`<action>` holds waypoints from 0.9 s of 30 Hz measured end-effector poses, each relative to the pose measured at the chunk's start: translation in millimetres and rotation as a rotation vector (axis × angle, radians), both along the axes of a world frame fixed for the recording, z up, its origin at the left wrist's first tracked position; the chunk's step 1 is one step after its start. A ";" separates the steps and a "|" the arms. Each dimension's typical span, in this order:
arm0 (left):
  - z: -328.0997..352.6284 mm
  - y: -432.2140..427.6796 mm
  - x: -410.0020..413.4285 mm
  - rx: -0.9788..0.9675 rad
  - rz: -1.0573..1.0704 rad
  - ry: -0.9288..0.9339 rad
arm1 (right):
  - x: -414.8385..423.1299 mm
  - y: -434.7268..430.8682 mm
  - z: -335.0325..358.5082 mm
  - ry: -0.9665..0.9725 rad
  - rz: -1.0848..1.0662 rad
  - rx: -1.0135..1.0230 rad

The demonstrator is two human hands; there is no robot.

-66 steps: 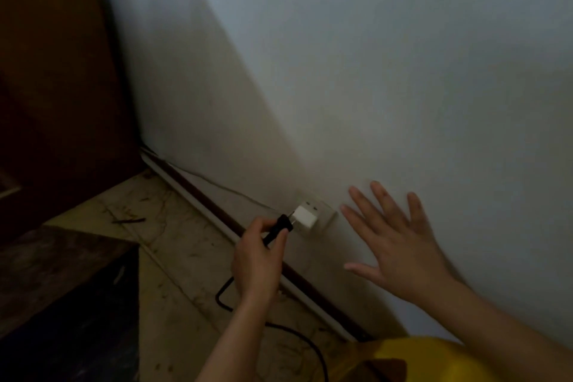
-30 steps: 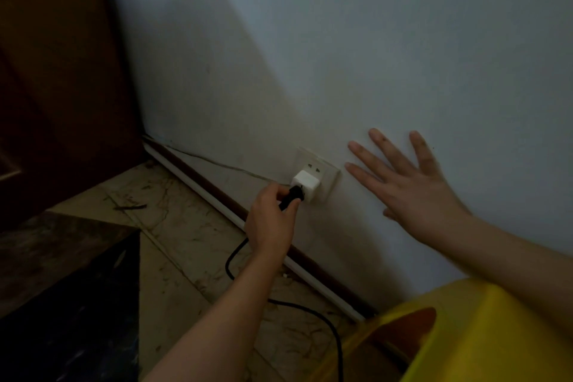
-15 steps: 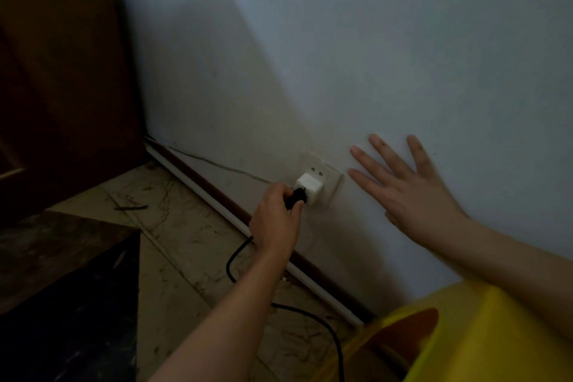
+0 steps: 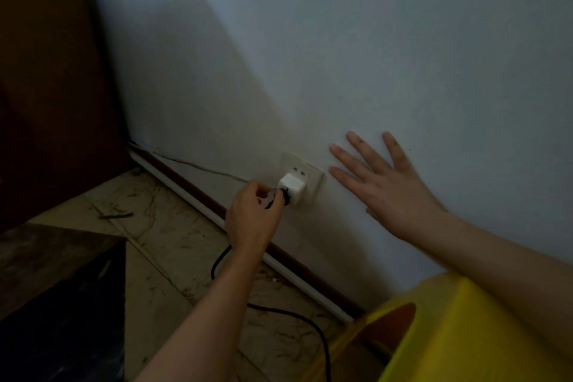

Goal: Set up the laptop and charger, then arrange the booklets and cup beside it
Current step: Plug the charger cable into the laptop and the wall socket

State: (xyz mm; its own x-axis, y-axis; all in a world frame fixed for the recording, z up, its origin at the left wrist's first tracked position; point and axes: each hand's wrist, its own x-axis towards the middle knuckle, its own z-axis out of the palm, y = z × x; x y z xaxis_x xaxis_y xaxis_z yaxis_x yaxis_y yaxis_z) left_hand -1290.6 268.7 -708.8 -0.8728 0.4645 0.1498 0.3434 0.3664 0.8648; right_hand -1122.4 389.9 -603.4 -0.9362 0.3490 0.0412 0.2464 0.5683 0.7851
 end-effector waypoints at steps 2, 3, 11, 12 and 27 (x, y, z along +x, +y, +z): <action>6.4 -0.8 0.3 0.045 0.040 -0.007 | -2.0 0.3 0.0 0.015 0.037 -0.015; 11.7 -0.9 1.3 0.069 0.053 0.002 | -3.2 -0.8 1.6 0.034 0.068 -0.022; 99.4 0.1 22.8 0.310 0.020 0.132 | 9.4 -11.0 9.4 0.077 0.138 -0.289; 113.9 -1.2 24.4 0.324 -0.009 0.161 | 10.4 -13.5 15.1 0.066 0.101 -0.356; 281.9 -4.8 30.6 -0.057 -0.442 0.463 | 26.2 -40.4 183.4 0.291 0.002 -0.760</action>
